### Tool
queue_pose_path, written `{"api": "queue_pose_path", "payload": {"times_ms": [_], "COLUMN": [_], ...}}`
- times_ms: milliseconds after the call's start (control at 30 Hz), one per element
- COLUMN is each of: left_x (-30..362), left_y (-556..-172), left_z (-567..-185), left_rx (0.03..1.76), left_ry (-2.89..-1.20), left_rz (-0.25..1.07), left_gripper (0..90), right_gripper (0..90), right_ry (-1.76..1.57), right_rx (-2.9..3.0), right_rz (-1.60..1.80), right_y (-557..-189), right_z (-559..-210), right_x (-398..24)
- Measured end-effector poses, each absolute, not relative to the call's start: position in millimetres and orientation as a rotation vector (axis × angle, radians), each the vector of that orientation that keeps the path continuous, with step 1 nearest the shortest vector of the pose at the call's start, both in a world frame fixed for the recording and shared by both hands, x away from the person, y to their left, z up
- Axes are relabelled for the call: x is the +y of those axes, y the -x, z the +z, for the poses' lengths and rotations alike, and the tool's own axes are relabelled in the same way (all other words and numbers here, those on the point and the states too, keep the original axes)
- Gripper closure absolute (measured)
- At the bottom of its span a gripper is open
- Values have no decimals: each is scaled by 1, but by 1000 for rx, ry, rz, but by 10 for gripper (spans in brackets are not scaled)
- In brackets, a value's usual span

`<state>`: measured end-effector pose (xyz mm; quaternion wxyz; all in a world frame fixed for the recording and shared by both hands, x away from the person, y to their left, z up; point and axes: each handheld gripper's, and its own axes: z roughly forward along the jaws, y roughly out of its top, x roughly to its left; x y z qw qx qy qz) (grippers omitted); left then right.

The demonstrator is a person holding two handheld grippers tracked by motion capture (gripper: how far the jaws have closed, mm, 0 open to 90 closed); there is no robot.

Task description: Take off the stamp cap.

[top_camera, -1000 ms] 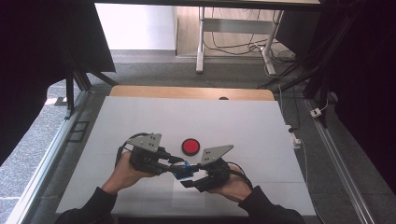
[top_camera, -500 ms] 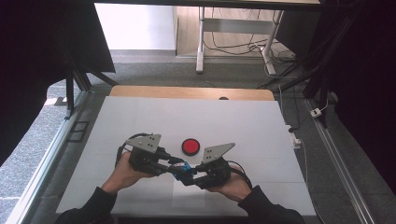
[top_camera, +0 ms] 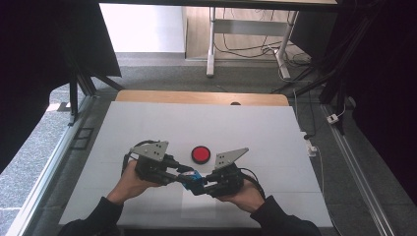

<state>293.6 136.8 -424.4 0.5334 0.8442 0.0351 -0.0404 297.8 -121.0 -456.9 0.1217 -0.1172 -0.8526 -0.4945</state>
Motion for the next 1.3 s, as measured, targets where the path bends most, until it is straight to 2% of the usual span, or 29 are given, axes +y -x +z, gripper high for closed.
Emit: {"api": "queue_pose_path", "payload": {"times_ms": [200,500,700,1100,1300], "left_x": [137,137,135,135,138], "left_y": [-293,-296,-294,-293,-294], "left_z": [-423,-425,-425,-423,-422], "left_rx": [76,59,68,82,165], "left_ry": [-2017,-1997,-2041,-2045,-2040], "left_rz": [-92,-178,-100,-98,-95], "left_gripper": [707,708,708,707,706], "right_gripper": [687,692,691,689,687], "right_ry": [376,149,297,276,287], "right_rx": [-2464,-2633,-2579,-2674,-2777], "right_rz": [-1425,-1453,-1401,-1341,-1357], "right_y": [-298,-288,-294,-293,-290], "right_z": [-457,-449,-454,-455,-455], "right_x": [-121,-120,-119,-120,-124]}}
